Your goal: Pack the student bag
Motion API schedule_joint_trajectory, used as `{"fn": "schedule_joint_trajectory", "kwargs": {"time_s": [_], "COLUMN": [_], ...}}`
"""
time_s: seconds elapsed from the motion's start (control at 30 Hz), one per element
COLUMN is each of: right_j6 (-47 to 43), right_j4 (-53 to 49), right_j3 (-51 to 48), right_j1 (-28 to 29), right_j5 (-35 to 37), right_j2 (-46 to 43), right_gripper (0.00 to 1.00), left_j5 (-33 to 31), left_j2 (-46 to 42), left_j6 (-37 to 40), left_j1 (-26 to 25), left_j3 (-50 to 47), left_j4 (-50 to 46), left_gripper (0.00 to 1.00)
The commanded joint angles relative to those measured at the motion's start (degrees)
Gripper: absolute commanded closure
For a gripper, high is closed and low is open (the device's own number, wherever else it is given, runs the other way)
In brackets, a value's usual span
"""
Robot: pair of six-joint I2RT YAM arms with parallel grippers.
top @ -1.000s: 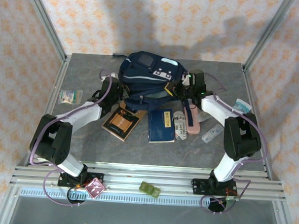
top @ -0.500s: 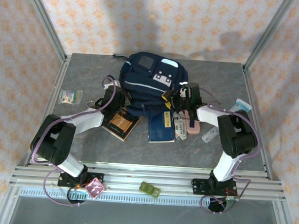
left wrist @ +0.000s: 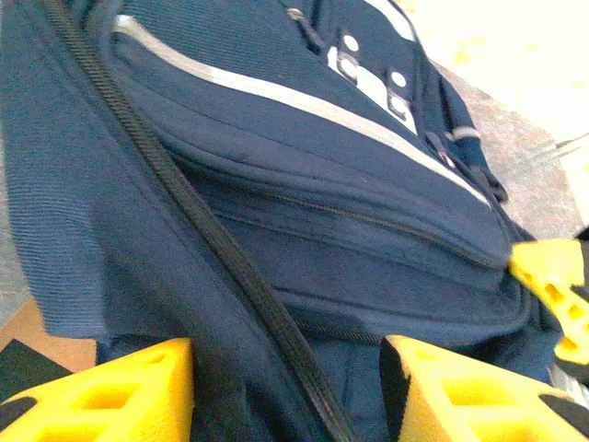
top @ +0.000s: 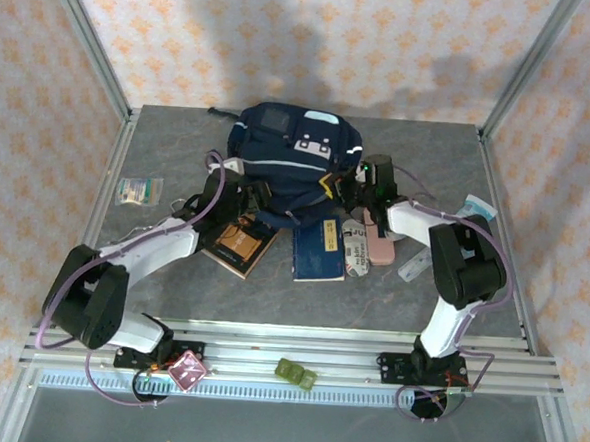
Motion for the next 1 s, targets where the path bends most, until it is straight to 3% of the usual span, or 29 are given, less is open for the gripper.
{"fn": "schedule_joint_trajectory", "kwargs": {"time_s": [0.0, 0.17, 0.2, 0.33, 0.5, 0.7, 0.97], "right_j6": [0.8, 3.9, 4.3, 5.5, 6.1, 6.8, 7.3], "right_j4": [2.4, 4.3, 4.6, 5.0, 4.3, 5.0, 5.5], "right_j3": [2.7, 1.9, 1.7, 2.2, 3.8, 3.7, 4.3], "right_j1": [1.2, 2.0, 2.0, 1.8, 1.9, 2.7, 4.2], "right_j5": [0.8, 1.9, 2.7, 4.3, 5.2, 5.4, 4.6], "right_j2": [-3.5, -4.0, -4.3, -5.1, -5.3, -5.3, -5.9], "right_gripper": [1.00, 1.00, 1.00, 1.00, 1.00, 1.00, 1.00], "left_j5": [1.9, -8.1, -10.1, -9.8, -8.4, -11.5, -16.7], "left_j2": [-3.2, -4.6, -5.5, -6.9, -1.7, 3.6, 10.5], "left_j6": [1.1, -2.1, -2.9, -4.5, -6.0, -9.0, -8.7], "left_j1": [-5.2, -12.8, -13.9, -14.2, -15.6, -16.7, -16.8], "left_j3": [2.4, 2.4, 1.7, -0.3, 3.6, 6.4, 10.4], "left_j4": [-5.8, -9.9, -9.5, -6.0, -10.0, -10.3, -10.1], "left_gripper": [0.47, 0.43, 0.39, 0.38, 0.35, 0.34, 0.45]}}
